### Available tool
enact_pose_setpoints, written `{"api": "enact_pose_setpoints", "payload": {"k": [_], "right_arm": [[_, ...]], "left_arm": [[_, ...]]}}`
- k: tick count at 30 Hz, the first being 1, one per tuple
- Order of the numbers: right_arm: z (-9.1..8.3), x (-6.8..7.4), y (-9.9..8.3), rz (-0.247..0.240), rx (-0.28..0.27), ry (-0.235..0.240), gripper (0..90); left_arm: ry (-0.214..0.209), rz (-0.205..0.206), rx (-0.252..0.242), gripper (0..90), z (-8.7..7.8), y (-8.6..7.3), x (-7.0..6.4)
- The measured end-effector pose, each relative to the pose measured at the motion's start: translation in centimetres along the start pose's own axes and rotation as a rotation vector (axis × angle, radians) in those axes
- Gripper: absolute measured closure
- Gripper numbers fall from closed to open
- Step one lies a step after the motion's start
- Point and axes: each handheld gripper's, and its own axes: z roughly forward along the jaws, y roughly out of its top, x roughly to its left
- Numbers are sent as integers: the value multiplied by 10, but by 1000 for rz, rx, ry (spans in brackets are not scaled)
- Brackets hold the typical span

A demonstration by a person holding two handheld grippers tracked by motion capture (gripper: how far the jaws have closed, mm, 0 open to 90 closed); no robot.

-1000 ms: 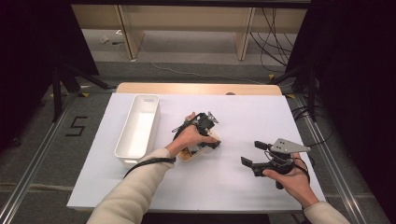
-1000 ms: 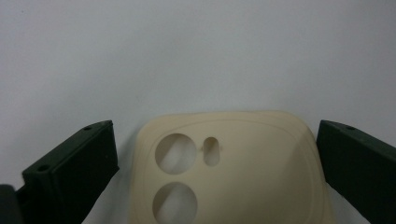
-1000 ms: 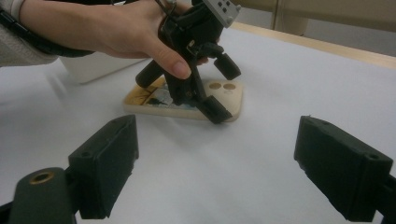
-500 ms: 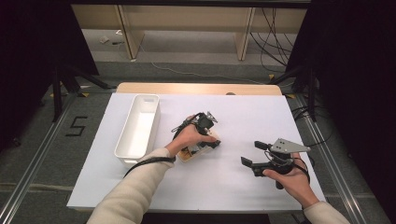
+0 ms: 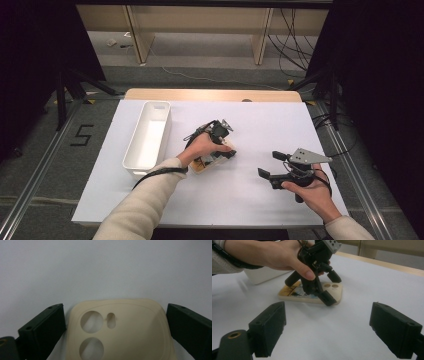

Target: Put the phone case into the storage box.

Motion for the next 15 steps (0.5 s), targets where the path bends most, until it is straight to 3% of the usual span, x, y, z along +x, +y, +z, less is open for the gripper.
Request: {"api": "enact_pose_setpoints", "payload": {"k": [15], "right_arm": [[0,0,0,1,1,1,147]], "left_arm": [[1,9,6,64,-1,1,-1]]}}
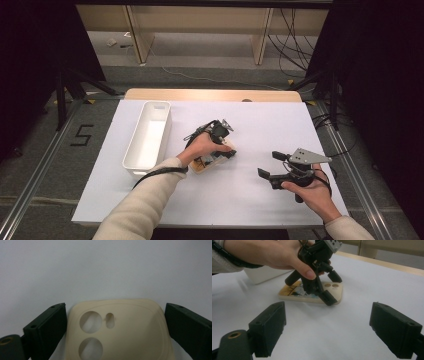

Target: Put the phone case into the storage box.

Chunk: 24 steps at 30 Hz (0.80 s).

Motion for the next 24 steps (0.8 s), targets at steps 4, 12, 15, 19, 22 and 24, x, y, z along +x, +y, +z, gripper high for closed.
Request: {"api": "enact_pose_setpoints", "payload": {"k": [4,12,15,19,22,24], "right_arm": [[0,0,0,0,0,0,147],[0,0,0,0,0,1,147],[0,0,0,-1,0,0,147],[0,0,0,0,0,0,147],[0,0,0,0,1,0,147],[0,0,0,-1,1,0,147]], "left_arm": [[-2,0,1,80,0,0,0],[3,-6,-3,88,-1,0,0],[4,-5,-4,91,-1,0,0],[4,-7,-2,95,-1,0,0],[4,-8,2,98,-1,1,-1],[4,-9,2,99,-1,1,-1]]}}
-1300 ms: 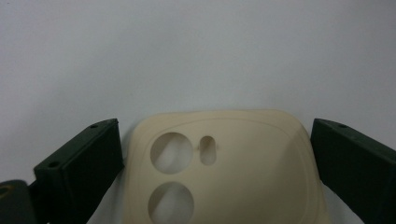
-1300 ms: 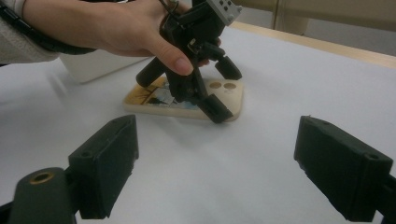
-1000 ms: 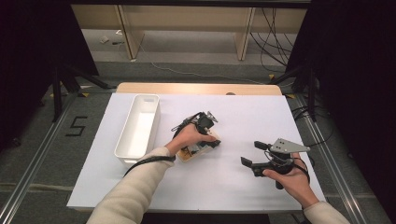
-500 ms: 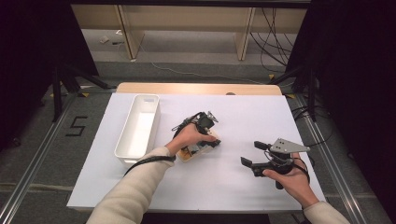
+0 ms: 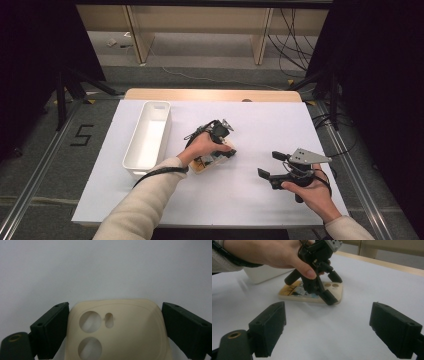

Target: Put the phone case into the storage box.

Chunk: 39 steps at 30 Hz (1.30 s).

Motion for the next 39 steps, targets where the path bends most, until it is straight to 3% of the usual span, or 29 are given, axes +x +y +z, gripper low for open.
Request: {"api": "enact_pose_setpoints", "payload": {"k": [20,39], "right_arm": [[0,0,0,1,1,-1,147],[0,0,0,0,1,0,147]], "left_arm": [[18,-5,0,109,-1,1,-3],[53,-62,-152,112,-25,13,-4]]}}
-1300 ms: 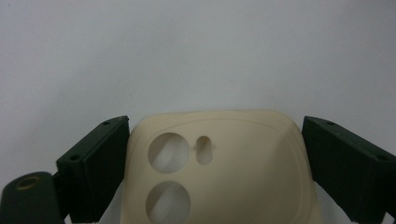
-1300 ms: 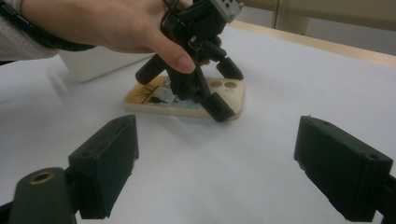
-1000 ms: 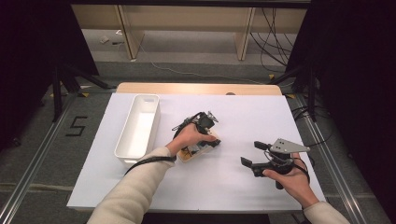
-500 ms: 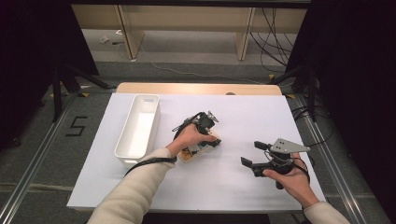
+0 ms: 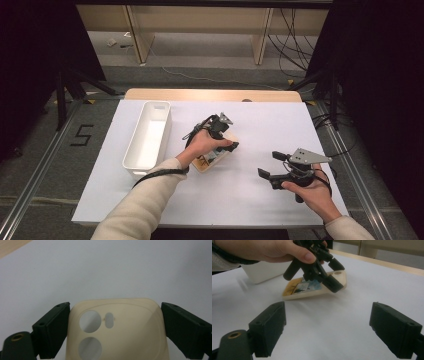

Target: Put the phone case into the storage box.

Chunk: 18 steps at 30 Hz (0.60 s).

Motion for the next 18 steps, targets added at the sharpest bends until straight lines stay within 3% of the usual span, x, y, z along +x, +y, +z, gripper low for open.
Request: {"api": "enact_pose_setpoints", "payload": {"k": [18], "right_arm": [[0,0,0,2,-4,-1,148]], "left_arm": [[65,-52,-139,113,-30,11,5]]}}
